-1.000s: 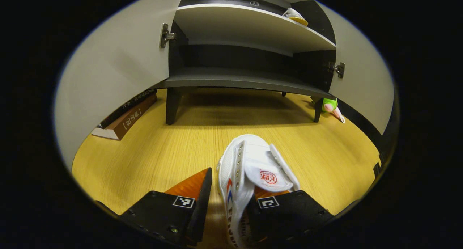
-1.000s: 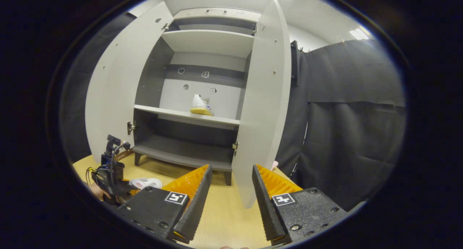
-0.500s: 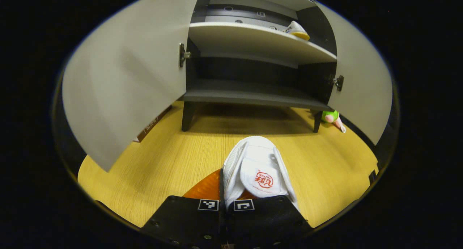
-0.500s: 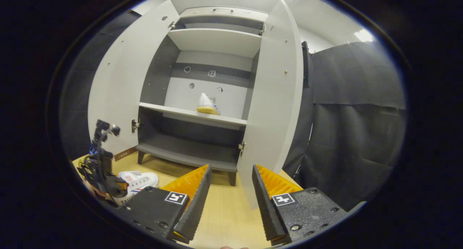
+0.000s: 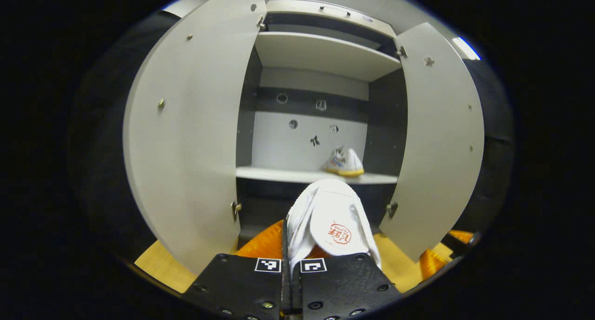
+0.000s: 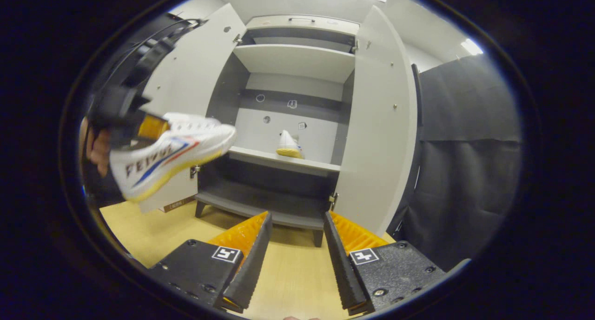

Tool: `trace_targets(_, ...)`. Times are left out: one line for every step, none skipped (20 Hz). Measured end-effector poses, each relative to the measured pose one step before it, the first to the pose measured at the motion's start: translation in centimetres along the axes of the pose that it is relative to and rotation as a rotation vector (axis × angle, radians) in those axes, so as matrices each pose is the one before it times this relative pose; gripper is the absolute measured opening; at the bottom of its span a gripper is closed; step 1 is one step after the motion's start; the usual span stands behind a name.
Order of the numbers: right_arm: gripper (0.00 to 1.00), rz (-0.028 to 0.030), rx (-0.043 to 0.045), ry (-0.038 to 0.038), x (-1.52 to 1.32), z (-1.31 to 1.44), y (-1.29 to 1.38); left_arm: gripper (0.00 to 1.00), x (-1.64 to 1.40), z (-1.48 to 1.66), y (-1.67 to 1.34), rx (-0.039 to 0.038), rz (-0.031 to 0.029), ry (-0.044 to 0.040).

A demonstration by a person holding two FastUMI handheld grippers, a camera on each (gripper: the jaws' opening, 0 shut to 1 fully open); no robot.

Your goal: Grab one shoe with the right hand and put it into the shoe cabinet, grab the other shoe with the left hand and put it into the shoe cabinet; then close the right door with the right hand and the left door with the left hand.

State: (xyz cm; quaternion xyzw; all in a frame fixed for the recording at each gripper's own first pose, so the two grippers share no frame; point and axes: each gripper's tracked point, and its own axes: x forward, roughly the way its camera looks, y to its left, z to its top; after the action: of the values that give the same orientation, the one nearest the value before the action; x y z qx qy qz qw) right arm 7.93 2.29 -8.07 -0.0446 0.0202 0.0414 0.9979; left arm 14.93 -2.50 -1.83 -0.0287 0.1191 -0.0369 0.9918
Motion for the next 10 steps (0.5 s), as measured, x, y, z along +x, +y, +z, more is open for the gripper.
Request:
trace_targets(0.72,0.00292,0.00268,-0.00448,-0.182,0.229,-0.003,0.00,1.233,2.449,-0.493,-0.01028,-0.00421,-0.01016)
trace_targets(0.76,0.00036,-0.00023,-0.00510,-0.241,0.046,-0.147,0.01,2.426,1.600,0.232,0.00055,0.02051,0.01968)
trace_targets(0.76,-0.00782,-0.00424,-0.00484,-0.151,0.111,-0.275,0.01,2.477,1.551,0.412,0.00987,0.03136,0.02619)
trace_targets(0.75,-0.00933,-0.00300,-0.00631,-0.240,0.158,-0.146,0.01,2.206,0.945,0.117,0.00644,0.02406,0.02151)
trace_targets(0.75,-0.01065,0.00120,-0.00616,-0.251,0.246,-0.303,0.01,2.408,1.143,-0.064,-0.00364,0.00822,0.01020)
trace_targets(0.72,-0.00845,0.00412,-0.00256,-0.166,0.020,-0.346,0.01,1.998,0.457,-0.148,-0.01695,-0.00342,0.02575)
trace_targets(0.71,-0.00715,0.00561,0.00072,-0.085,-0.061,-0.348,0.01,2.066,0.261,0.099,-0.02073,-0.00679,0.03092)
trace_targets(0.72,-0.00651,0.00123,0.00374,0.012,-0.074,-0.223,0.01,1.923,0.197,0.207,-0.00526,-0.01137,0.02618)
trace_targets(0.72,-0.01091,-0.00003,0.00658,0.079,-0.131,-0.377,0.01,1.860,-0.039,0.310,0.00619,0.00443,0.03423)
trace_targets(0.71,-0.00557,0.00600,0.00737,0.026,-0.170,-0.335,0.01,1.921,-0.180,0.159,0.00574,0.02435,0.04352)
